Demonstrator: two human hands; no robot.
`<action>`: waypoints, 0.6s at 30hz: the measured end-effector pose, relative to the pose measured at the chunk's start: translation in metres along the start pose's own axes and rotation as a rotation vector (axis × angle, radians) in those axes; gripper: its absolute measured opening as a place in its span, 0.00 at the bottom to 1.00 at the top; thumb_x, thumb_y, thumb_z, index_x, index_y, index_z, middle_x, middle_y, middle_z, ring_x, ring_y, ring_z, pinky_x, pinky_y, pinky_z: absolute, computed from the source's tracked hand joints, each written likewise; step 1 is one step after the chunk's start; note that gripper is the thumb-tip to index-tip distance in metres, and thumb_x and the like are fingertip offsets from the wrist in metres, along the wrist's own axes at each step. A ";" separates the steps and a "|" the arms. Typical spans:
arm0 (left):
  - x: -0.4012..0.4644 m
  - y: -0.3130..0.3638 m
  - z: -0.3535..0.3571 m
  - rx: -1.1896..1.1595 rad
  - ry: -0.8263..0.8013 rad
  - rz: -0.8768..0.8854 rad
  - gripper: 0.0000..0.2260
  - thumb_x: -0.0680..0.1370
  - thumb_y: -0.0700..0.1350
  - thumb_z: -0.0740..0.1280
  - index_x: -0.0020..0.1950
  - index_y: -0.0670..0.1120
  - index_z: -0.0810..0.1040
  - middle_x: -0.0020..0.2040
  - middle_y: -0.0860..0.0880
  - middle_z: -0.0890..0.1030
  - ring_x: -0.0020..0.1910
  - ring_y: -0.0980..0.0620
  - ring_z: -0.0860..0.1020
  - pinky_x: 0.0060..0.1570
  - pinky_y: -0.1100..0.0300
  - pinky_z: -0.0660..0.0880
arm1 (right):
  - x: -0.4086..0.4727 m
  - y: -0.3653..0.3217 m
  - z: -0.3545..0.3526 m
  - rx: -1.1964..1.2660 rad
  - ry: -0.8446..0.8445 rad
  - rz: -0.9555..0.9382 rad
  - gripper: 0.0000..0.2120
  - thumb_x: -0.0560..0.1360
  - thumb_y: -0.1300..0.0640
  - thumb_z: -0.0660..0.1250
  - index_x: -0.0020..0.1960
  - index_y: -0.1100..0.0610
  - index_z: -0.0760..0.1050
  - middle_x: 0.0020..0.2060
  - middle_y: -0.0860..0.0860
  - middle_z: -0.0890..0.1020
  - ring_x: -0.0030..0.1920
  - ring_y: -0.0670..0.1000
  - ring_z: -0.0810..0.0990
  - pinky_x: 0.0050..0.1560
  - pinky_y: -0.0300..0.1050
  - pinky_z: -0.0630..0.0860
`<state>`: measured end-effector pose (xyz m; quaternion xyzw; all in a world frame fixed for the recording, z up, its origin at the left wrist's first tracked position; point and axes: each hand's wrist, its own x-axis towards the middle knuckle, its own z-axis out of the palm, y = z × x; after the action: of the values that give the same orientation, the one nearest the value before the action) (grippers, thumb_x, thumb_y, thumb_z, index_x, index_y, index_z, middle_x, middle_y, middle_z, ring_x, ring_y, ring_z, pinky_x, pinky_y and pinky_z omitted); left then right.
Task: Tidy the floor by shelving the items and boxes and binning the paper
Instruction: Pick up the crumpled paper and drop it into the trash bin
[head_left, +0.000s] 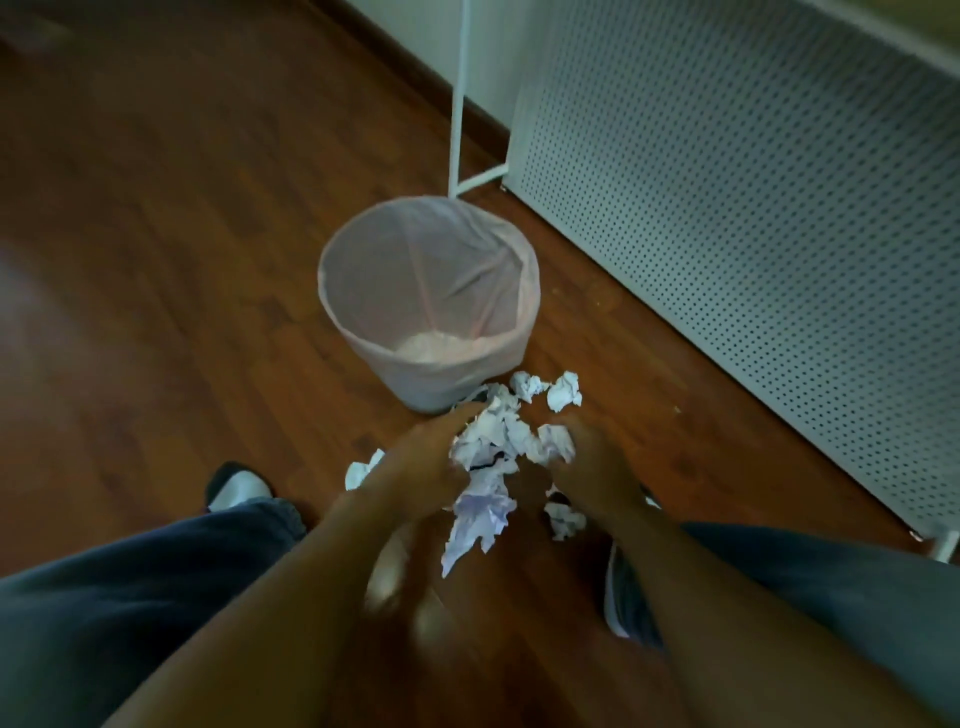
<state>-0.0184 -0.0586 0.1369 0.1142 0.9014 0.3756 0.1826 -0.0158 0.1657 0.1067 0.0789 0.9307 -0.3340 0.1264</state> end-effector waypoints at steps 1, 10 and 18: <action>0.004 0.004 -0.018 -0.002 0.023 0.031 0.31 0.72 0.38 0.68 0.74 0.53 0.67 0.57 0.56 0.78 0.52 0.57 0.76 0.52 0.72 0.69 | 0.003 -0.010 -0.010 0.015 0.023 -0.022 0.18 0.75 0.60 0.70 0.64 0.54 0.75 0.59 0.53 0.81 0.59 0.54 0.80 0.61 0.46 0.75; 0.051 0.017 -0.132 0.018 0.236 -0.060 0.29 0.72 0.36 0.71 0.72 0.47 0.69 0.53 0.48 0.81 0.50 0.47 0.80 0.48 0.58 0.74 | 0.041 -0.100 -0.060 0.140 0.164 -0.189 0.17 0.71 0.65 0.73 0.57 0.55 0.77 0.46 0.49 0.83 0.42 0.46 0.79 0.35 0.27 0.70; 0.080 0.000 -0.120 -0.159 0.390 -0.236 0.18 0.76 0.35 0.67 0.66 0.38 0.72 0.52 0.42 0.81 0.46 0.48 0.77 0.47 0.56 0.75 | 0.074 -0.129 -0.042 0.315 0.256 -0.120 0.21 0.70 0.66 0.71 0.62 0.54 0.77 0.55 0.53 0.83 0.53 0.54 0.81 0.52 0.47 0.79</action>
<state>-0.1407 -0.1071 0.1954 -0.0816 0.8942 0.4365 0.0561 -0.1236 0.0984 0.1943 0.0841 0.8784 -0.4697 -0.0270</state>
